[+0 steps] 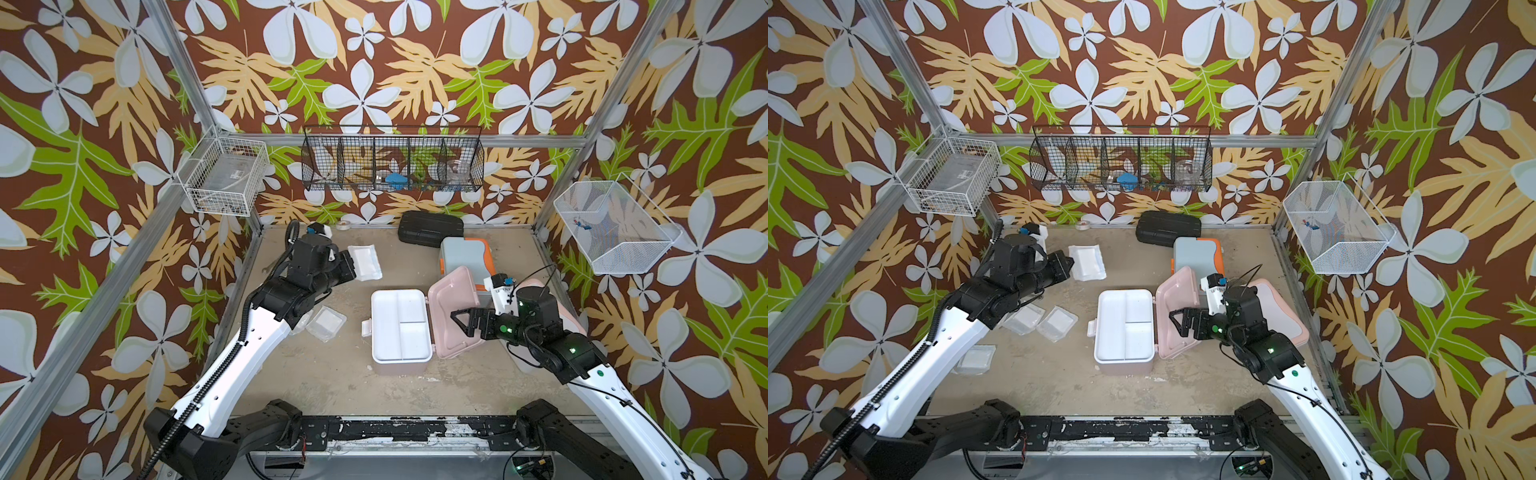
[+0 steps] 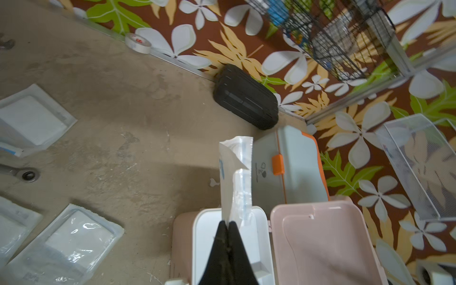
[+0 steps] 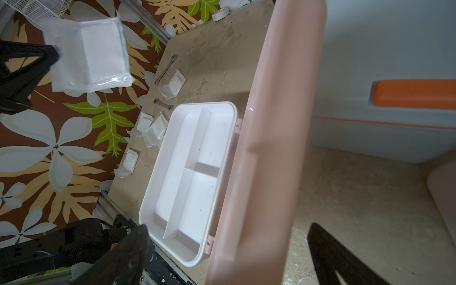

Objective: Open first aid kits and take out gauze
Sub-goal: Place the gauze at the center of the board.

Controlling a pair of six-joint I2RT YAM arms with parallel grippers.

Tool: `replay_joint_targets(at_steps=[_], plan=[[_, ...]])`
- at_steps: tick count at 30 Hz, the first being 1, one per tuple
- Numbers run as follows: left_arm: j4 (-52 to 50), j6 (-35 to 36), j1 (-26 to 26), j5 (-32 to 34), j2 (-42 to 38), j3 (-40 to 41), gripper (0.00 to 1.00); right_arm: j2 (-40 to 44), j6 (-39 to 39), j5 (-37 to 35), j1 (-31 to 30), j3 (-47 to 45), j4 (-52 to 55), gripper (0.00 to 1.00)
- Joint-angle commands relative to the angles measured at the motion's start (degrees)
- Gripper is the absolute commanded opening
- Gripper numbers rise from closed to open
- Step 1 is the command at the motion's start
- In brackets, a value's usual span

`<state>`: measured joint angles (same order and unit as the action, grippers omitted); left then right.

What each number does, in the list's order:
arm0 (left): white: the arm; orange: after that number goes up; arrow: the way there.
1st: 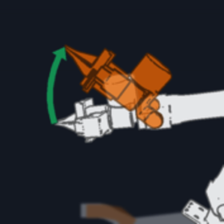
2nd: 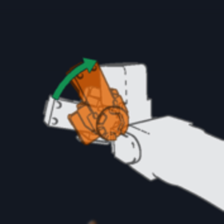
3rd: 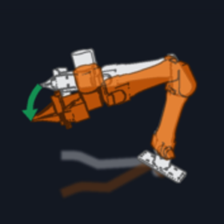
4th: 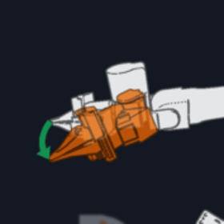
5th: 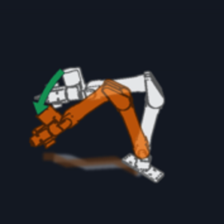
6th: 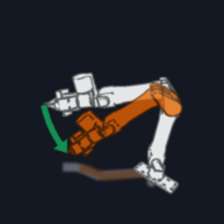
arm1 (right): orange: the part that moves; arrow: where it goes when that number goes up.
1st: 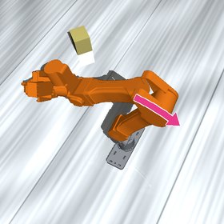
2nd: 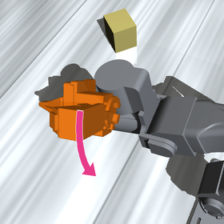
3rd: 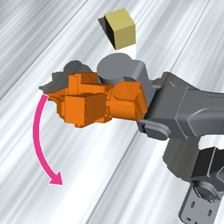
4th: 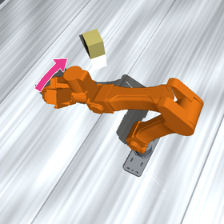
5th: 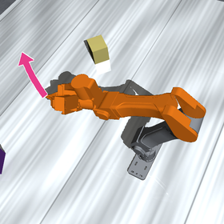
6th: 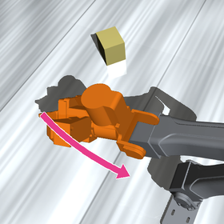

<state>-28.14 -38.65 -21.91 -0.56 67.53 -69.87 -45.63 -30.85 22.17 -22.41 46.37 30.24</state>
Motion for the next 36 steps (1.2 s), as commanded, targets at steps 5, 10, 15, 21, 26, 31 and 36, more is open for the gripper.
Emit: replay_joint_targets(at_steps=[5, 10, 15, 21, 26, 31, 36], plan=[[16.4, -9.6, 9.8, -3.9, 2.3, 8.7, 0.0, 0.4, 0.4, 1.3, -0.1, -0.1, -0.5, 1.0], [24.5, -15.1, 14.0, -5.3, 5.0, 15.2, 0.0, 0.9, 0.5, 1.6, -0.1, -0.9, -0.7, 1.0], [28.8, -18.8, 15.3, -6.2, 9.5, 18.1, 0.0, 0.8, 0.3, 1.6, 0.0, -1.1, -0.8, 1.0], [31.6, -21.8, 16.0, -4.4, 13.9, 20.1, 0.0, 0.9, 0.4, 1.6, -0.1, -1.2, -0.7, 1.0], [33.1, -22.9, 16.4, -3.6, 17.1, 21.3, 0.0, 1.2, 0.1, 1.6, -0.1, -1.5, -1.2, 1.0], [34.9, -23.1, 16.9, -3.0, 20.1, 22.8, 0.0, 0.9, -0.6, 1.7, 0.0, -1.8, -1.6, 1.0], [35.8, -22.8, 17.2, -2.2, 22.2, 23.9, 0.0, 0.8, -0.8, 1.7, -0.1, -1.9, -1.7, 1.0]])
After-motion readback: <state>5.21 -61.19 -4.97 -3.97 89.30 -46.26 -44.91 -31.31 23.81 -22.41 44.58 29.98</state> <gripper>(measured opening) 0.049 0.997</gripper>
